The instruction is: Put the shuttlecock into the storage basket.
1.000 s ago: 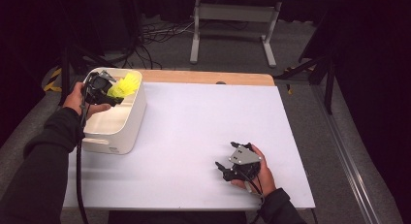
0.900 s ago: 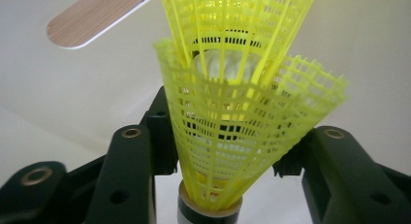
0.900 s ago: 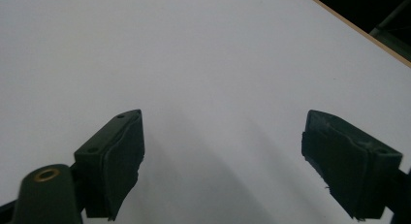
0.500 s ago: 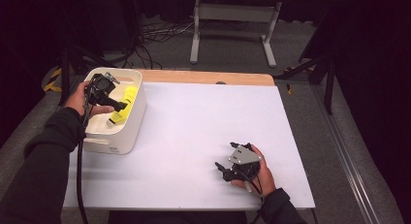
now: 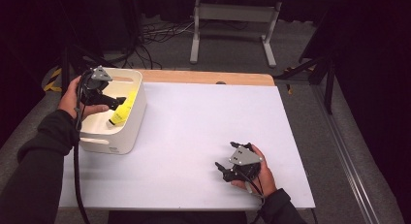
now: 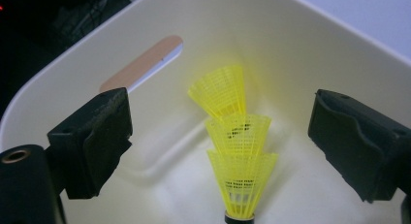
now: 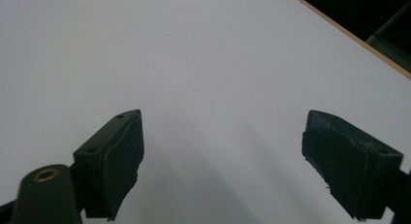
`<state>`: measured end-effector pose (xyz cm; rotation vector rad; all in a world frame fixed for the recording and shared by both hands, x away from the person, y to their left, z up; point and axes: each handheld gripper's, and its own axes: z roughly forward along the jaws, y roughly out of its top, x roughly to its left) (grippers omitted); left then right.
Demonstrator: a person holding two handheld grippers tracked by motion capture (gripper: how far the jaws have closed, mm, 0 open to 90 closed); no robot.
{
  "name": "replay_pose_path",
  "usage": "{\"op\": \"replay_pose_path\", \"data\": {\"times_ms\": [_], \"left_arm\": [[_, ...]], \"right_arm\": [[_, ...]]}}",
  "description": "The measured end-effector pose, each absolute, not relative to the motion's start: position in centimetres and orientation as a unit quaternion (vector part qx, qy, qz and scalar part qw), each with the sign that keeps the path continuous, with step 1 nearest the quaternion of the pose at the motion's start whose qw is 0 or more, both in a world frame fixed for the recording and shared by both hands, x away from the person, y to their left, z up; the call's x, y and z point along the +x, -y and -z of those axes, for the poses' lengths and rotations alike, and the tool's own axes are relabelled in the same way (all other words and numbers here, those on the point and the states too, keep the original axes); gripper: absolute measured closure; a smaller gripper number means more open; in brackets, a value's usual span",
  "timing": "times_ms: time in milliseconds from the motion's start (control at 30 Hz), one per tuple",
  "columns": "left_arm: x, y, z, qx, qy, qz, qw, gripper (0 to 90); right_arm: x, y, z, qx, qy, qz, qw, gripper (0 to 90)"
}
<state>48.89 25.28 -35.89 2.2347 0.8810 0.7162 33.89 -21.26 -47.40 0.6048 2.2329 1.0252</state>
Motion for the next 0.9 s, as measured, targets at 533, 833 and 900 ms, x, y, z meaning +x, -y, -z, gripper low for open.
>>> {"op": "replay_pose_path", "data": {"times_ms": [533,833,900], "left_arm": [[45.5,-23.7,34.7,0.830,-0.284,-0.302,0.373,10.1],[44.6,-23.8,34.8,0.819,-0.284,-0.311,0.389,10.2],[44.2,-23.9,34.7,0.817,-0.279,-0.313,0.395,10.2]], "right_arm": [[33.6,21.6,46.7,0.240,-0.825,-0.404,0.315,15.8],[33.5,21.7,46.7,0.243,-0.824,-0.404,0.315,15.8],[33.5,21.7,46.7,0.242,-0.824,-0.403,0.316,15.8]]}}
